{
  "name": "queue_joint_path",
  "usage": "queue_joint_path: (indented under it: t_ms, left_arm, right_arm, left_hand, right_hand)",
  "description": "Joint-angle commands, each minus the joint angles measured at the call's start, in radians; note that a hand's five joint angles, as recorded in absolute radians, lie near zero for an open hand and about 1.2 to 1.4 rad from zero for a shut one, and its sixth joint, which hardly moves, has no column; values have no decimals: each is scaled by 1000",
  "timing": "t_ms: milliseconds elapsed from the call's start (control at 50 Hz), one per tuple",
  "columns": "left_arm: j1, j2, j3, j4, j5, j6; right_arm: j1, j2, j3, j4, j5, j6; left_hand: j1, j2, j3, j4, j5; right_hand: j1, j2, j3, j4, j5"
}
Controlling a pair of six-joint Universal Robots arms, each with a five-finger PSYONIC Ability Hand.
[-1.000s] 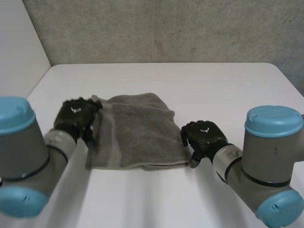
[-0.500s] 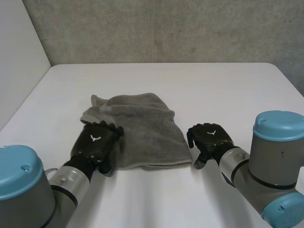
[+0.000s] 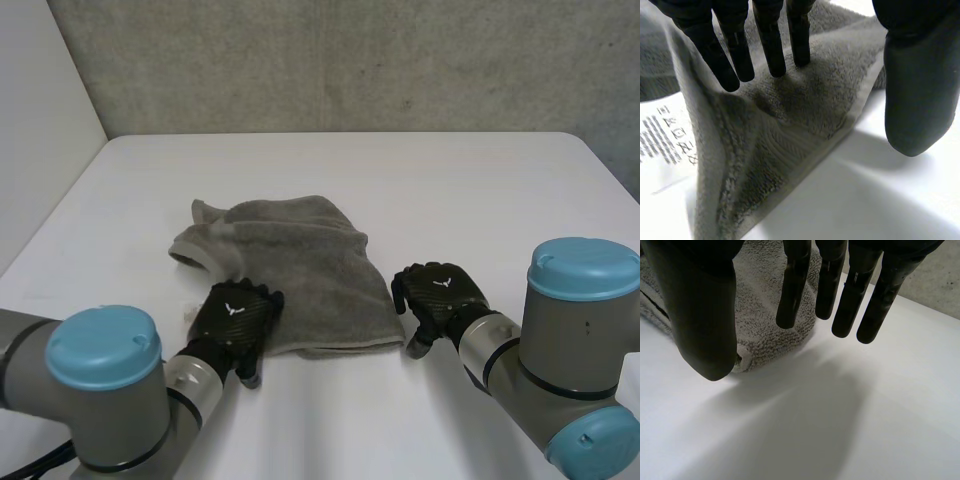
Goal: Fold the towel.
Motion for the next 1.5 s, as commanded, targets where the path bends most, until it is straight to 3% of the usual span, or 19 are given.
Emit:
queue_joint_path:
  t_ms: [20, 360, 820, 1200, 1360, 1400, 1500]
  left_arm:
    - [-4, -29, 74, 27, -3, 1]
    - [-15, -150, 191, 19, -5, -12]
    - [-50, -117, 191, -33, 1, -36]
    - [-55, -195, 286, -22, 6, -42]
    - [-53, -213, 327, -13, -80, -35]
    - [-52, -209, 330, -2, -140, -32]
    - [-42, -187, 326, 7, -161, -32]
  right_arm:
    - [3, 0, 0, 0, 1, 0]
    - [6, 13, 0, 0, 1, -26]
    - [9, 37, -4, 0, 4, -55]
    - [9, 41, -3, -2, 6, -55]
    - [9, 38, -4, -8, 6, -49]
    - [12, 38, -9, -8, 6, -48]
    - [12, 35, -14, -6, 9, -43]
  left_hand:
    - [-67, -71, -63, -75, -219]
    - [-64, -68, -60, -72, -216]
    - [-85, -89, -80, -92, -237]
    - [-41, -45, -36, -48, -193]
    - [235, 231, 240, 228, 83]
    - [390, 386, 394, 382, 238]
    - [692, 688, 697, 685, 541]
  right_hand:
    - [-24, -50, -36, -37, -11]
    - [-24, -50, -36, -37, -11]
    - [-24, -50, -36, -37, -11]
    - [-24, -50, -36, -37, -11]
    - [-68, -94, -80, -81, -55]
    - [-74, -100, -86, -87, -61]
    - [-80, -106, -91, -92, -67]
